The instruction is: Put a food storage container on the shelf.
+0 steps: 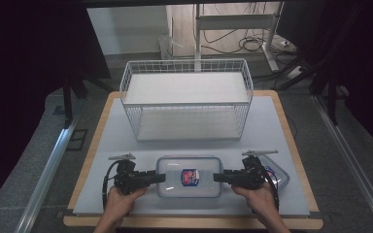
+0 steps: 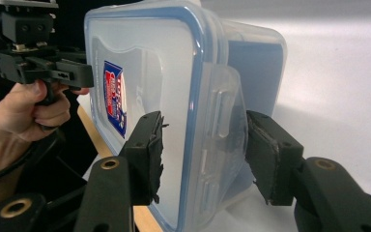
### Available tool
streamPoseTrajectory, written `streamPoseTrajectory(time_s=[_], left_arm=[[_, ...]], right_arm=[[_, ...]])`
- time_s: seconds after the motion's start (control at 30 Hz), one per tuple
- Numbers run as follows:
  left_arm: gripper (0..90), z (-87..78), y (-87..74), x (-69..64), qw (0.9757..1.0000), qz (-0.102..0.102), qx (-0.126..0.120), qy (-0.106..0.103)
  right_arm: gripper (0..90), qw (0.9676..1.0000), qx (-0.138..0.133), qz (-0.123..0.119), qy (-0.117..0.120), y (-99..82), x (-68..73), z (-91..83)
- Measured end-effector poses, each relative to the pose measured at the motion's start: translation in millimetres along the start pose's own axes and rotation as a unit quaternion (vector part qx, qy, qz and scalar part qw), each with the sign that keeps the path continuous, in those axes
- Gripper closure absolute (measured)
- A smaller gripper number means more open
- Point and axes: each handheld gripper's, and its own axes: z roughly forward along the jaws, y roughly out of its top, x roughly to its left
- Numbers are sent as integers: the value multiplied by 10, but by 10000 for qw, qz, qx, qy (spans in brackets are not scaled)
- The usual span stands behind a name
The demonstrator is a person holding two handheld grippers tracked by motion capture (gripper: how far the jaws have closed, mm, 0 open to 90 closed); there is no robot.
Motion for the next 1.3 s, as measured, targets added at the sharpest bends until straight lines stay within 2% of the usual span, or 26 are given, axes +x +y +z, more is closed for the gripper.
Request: streamPoseTrajectory(time_s=[0.03,0.13,0.37,0.5,0.53,0.73,0.77,0.87,0.9,0.93,1.07,1.1,1.3], left_arm=[[519,-1,10,-5,10000,23,-12,3],[520,-12,55,-29,9999,75,-74,14],[519,-99,240,-132,9990,392,-215,75],[518,-189,438,-221,9972,655,-348,126],[518,-189,438,-221,9972,655,-348,126],[518,-300,736,-322,9949,864,-486,163],[518,-332,831,-346,9945,886,-527,180],[518,-362,927,-365,9941,895,-580,192],[518,-396,1023,-378,9939,906,-600,211],[518,-396,1023,-378,9939,906,-600,211],[518,-459,1202,-408,9932,940,-641,251],[518,-472,1242,-419,9931,940,-654,258],[518,-541,1493,-453,9922,974,-731,253]], right_arm=[[500,9999,-65,-76,-25,6,6,-12],[500,9999,-116,-95,-20,21,13,-25],[500,9991,-311,-295,-22,146,84,-102],[500,9976,-468,-517,-35,333,175,-188],[500,9976,-468,-517,-35,333,175,-188],[500,9953,-667,-705,-35,604,278,-290],[500,9949,-704,-723,-30,697,308,-316],[500,9944,-748,-747,-26,791,332,-335],[500,9937,-796,-787,-19,884,349,-347],[500,9937,-796,-787,-19,884,349,-347],[500,9925,-886,-838,-6,1101,397,-377],[500,9925,-886,-838,-6,1101,397,-377],[500,9909,-1032,-867,16,1373,456,-438]])
